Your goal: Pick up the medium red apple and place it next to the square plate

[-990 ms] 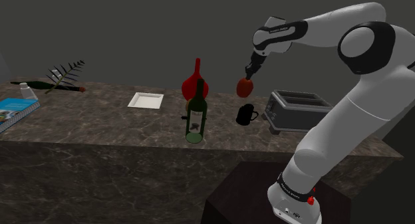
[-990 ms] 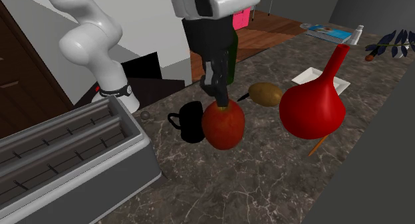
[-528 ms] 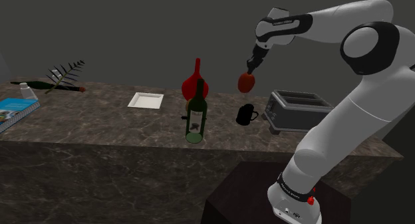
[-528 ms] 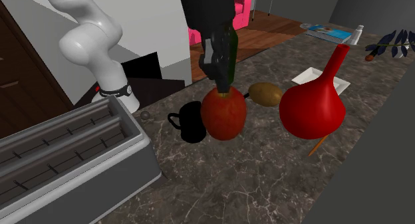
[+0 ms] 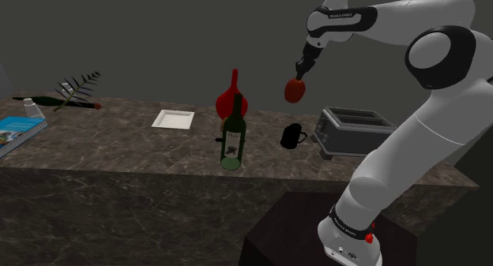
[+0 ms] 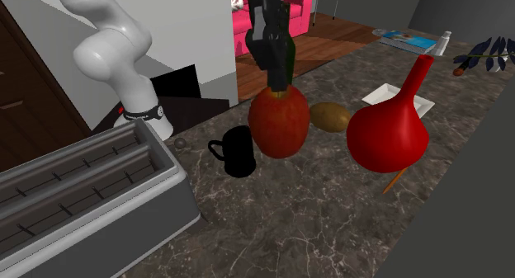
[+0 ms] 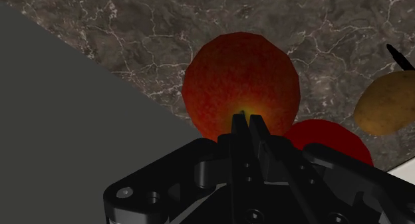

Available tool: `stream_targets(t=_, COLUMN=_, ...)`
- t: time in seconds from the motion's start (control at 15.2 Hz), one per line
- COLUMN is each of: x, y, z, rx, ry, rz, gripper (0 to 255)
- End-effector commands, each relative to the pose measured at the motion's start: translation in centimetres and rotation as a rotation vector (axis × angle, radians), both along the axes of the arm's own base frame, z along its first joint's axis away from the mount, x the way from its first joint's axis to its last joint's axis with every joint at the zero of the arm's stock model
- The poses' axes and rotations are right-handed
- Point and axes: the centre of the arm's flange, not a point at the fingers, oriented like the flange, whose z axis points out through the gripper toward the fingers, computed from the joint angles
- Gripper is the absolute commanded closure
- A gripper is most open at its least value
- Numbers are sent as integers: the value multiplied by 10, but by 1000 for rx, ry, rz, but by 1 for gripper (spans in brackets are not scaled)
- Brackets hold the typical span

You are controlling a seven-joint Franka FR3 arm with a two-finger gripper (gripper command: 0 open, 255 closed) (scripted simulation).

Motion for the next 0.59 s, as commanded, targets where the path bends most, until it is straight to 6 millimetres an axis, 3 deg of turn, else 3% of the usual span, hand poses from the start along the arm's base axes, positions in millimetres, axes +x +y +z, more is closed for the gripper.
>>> stream_targets(t=0.0, x=0, y=-1, z=10, rx=0, ry=0, rz=0, gripper=255)
stream_targets(t=0.2, x=0, y=-1, z=22, rx=0, ry=0, rz=0, gripper=255)
stream_targets(t=0.53, x=37, y=54, z=22, rx=0, ry=0, rz=0, gripper=255)
